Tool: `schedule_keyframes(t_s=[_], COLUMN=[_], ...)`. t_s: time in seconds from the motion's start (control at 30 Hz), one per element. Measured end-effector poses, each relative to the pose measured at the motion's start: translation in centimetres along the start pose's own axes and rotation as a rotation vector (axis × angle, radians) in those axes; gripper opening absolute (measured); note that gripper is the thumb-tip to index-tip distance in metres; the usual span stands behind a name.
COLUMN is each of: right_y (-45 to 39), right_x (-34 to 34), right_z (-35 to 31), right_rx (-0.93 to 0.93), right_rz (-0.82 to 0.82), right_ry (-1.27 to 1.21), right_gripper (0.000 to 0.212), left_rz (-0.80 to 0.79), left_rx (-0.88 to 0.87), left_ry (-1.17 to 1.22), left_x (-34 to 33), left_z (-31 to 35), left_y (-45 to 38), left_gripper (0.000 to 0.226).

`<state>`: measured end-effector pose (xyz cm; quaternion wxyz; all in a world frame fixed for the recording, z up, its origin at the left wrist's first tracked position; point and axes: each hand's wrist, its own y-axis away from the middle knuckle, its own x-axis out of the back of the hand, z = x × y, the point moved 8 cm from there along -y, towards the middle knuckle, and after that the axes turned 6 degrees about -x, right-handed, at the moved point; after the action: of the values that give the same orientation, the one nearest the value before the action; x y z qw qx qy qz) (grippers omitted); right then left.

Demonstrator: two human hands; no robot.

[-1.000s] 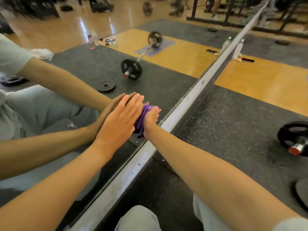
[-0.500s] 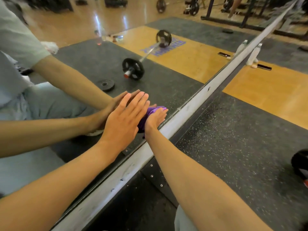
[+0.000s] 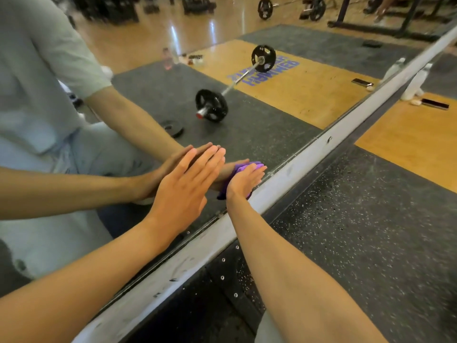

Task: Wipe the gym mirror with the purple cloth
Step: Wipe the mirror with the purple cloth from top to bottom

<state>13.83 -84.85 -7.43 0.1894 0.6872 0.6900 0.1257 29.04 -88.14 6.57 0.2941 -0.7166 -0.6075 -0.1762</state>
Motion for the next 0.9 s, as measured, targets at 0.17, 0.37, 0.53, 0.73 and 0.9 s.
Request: schedule_keyframes(t_s=[0.17, 0.37, 0.53, 0.73, 0.9], right_y=[3.1, 7.7, 12.6, 17.9, 17.0], right_x=[-0.8, -2.1, -3.5, -5.1, -4.3], right_z=[-6.0, -11.3, -15.4, -20.6, -22.5], right_rx=[0.304, 0.510, 0.704, 0.953, 1.139], right_rz=[-0.053, -0.106, -0.138, -0.178, -0.130], right_ry=[0.014, 0.027, 0.065, 0.131, 0.175], right_gripper=[0.057, 0.066, 0.065, 0.063, 0.060], left_rz=[0.038, 0.089, 0.117, 0.157, 0.165], left_rx=[0.043, 0.125, 0.197, 0.300, 0.303], left_ry=[-0.030, -0.070, -0.092, -0.088, -0.134], left_x=[1.6, 3.8, 5.7, 8.2, 8.6], left_z=[-2.7, -5.9, -8.5, -12.7, -13.0], left_y=[1.8, 3.0, 2.8, 3.8, 3.6], left_gripper=[0.091, 0.093, 0.093, 0.083, 0.082])
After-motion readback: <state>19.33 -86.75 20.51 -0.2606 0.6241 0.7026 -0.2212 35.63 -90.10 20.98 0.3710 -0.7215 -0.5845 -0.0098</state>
